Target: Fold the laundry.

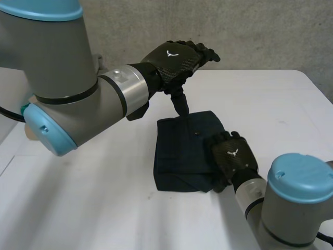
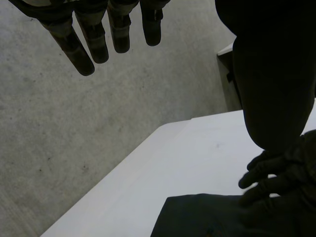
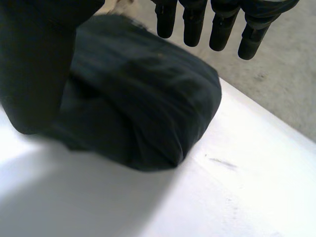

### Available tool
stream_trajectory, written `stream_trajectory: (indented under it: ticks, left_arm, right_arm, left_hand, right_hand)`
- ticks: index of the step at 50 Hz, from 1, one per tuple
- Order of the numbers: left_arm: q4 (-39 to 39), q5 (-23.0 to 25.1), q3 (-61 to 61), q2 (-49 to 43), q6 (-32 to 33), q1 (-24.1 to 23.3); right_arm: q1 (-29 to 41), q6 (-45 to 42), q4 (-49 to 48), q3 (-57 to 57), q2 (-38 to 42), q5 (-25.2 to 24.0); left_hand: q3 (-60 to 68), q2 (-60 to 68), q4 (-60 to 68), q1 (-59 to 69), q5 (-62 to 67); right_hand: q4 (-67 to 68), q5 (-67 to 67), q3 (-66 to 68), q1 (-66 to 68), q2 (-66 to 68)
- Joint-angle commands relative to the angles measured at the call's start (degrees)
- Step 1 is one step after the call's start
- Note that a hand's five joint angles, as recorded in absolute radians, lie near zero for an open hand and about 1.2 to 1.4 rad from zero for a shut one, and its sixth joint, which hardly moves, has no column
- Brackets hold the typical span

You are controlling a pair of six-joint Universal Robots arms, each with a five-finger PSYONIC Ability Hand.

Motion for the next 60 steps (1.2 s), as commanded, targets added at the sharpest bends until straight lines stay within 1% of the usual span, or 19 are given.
stream_trajectory:
  ticks: [1,5,6,9,14,19,21,23,24,25,29,35,39,42,45,50,56,58,60]
  left_arm:
    - [1.6,2.2,-4.6,6.5,-0.3,0.0]
    - [3.5,2.4,-5.9,7.9,-0.4,-0.3]
    - [3.9,2.3,-6.0,8.1,-0.6,-0.4]
    - [4.0,2.1,-6.1,8.5,-1.1,-0.4]
    - [4.1,2.0,-6.1,9.0,-2.4,-0.1]
    - [4.3,2.3,-6.1,8.9,-3.1,0.6]
    - [4.3,2.3,-6.1,8.8,-3.3,0.8]
    - [4.3,2.4,-6.1,8.7,-3.6,1.0]
    - [4.3,2.4,-6.1,8.7,-3.7,1.1]
    - [4.3,2.4,-6.1,8.7,-3.7,1.2]
    - [4.3,2.7,-6.2,8.7,-3.7,1.5]
    - [5.0,3.1,-6.2,8.5,-3.7,1.9]
    - [5.4,3.0,-6.2,8.3,-3.8,2.0]
    - [5.5,3.0,-6.3,8.0,-3.8,2.0]
    - [5.7,3.0,-6.5,7.8,-3.8,2.0]
    - [6.5,2.9,-6.5,6.8,-3.7,2.0]
    - [6.6,2.9,-6.3,5.5,-3.8,2.1]
    - [6.6,2.8,-6.6,5.2,-3.7,2.1]
    - [6.6,2.8,-6.6,4.9,-3.7,2.1]
  right_arm:
    - [-2.1,18.0,8.0,-3.7,-3.0,0.8]
    - [-4.3,21.6,10.3,-4.2,-2.1,-0.1]
    - [-5.2,24.5,10.3,-4.3,-1.1,-0.9]
    - [-6.3,27.6,10.3,-4.8,0.2,-2.8]
    - [-6.3,25.2,8.3,-6.4,5.0,-5.4]
    - [-4.4,22.8,3.5,-7.9,8.1,-5.1]
    - [-4.3,21.7,1.3,-8.4,9.4,-5.4]
    - [-4.3,19.6,-0.9,-9.9,11.6,-5.4]
    - [-4.3,18.7,-1.3,-10.4,12.1,-5.2]
    - [-4.5,17.0,-1.4,-11.6,13.1,-5.2]
    - [-5.7,14.1,-1.6,-13.9,13.7,-5.1]
    - [-9.2,14.3,-2.9,-20.9,14.8,-4.9]
    - [-11.9,14.2,-2.7,-30.4,19.7,-3.9]
    - [-15.5,13.3,-0.6,-42.6,26.3,-0.3]
    - [-18.1,12.7,2.2,-51.4,31.0,2.9]
    - [-23.7,12.7,12.3,-76.2,44.6,6.9]
    - [-28.8,11.4,17.3,-95.7,55.4,6.9]
    - [-31.0,11.0,17.8,-99.9,57.4,5.9]
    - [-32.5,10.9,17.4,-99.5,57.7,5.0]
  left_hand:
    - [-1.5,-1.7,-1.4,-0.5,-2.8]
    - [-1.5,-1.7,-1.4,-0.5,-2.8]
    - [-1.5,-1.7,-1.4,-0.5,-2.8]
    - [-1.5,-1.7,-1.4,-0.5,-2.8]
    - [-1.5,-1.7,-1.4,-0.5,-2.8]
    - [-1.5,-1.7,-1.4,-0.5,-2.8]
    - [-1.5,-1.7,-1.4,-0.5,-2.8]
    - [-1.5,-1.7,-1.4,-0.5,-2.8]
    - [-1.5,-1.7,-1.4,-0.5,-2.8]
    - [-1.5,-1.7,-1.4,-0.5,-2.8]
    - [-1.5,-1.7,-1.4,-0.5,-2.8]
    - [-1.5,-1.7,-1.4,-0.5,-2.8]
    - [-1.5,-1.7,-1.4,-0.5,-2.8]
    - [-1.5,-1.7,-1.4,-0.5,-2.8]
    - [-1.5,-1.7,-1.4,-0.5,-2.8]
    - [-1.5,-1.7,-1.4,-0.5,-2.8]
    - [-1.5,-1.7,-1.4,-0.5,-2.8]
    - [-1.5,-1.7,-1.4,-0.5,-2.8]
    - [-1.5,-1.7,-1.4,-0.5,-2.8]
  right_hand:
    - [-1.8,-2.8,-1.6,-1.9,-0.7]
    - [-1.8,-2.8,-1.6,-1.9,-0.7]
    - [-1.8,-2.8,-1.6,-1.9,-0.7]
    - [-1.8,-2.8,-1.6,-1.9,-0.7]
    - [-1.8,-2.8,-1.6,-1.9,-0.7]
    - [-1.8,-2.8,-1.6,-1.9,-0.7]
    - [7.2,6.3,7.4,7.2,8.4]
    - [36.0,35.1,36.3,36.0,37.2]
    - [58.0,57.1,58.2,58.0,59.2]
    - [68.1,67.1,68.3,68.0,69.2]
    - [68.2,67.2,68.4,68.1,69.3]
    - [68.2,67.2,68.4,68.1,69.3]
    - [68.2,67.2,68.4,68.1,69.3]
    - [68.2,67.2,68.4,68.1,69.3]
    - [68.2,67.2,68.4,68.1,69.3]
    - [68.2,67.2,68.4,68.1,69.3]
    - [68.2,67.2,68.4,68.1,69.3]
    - [68.2,67.2,68.4,68.1,69.3]
    - [68.2,67.2,68.4,68.1,69.3]
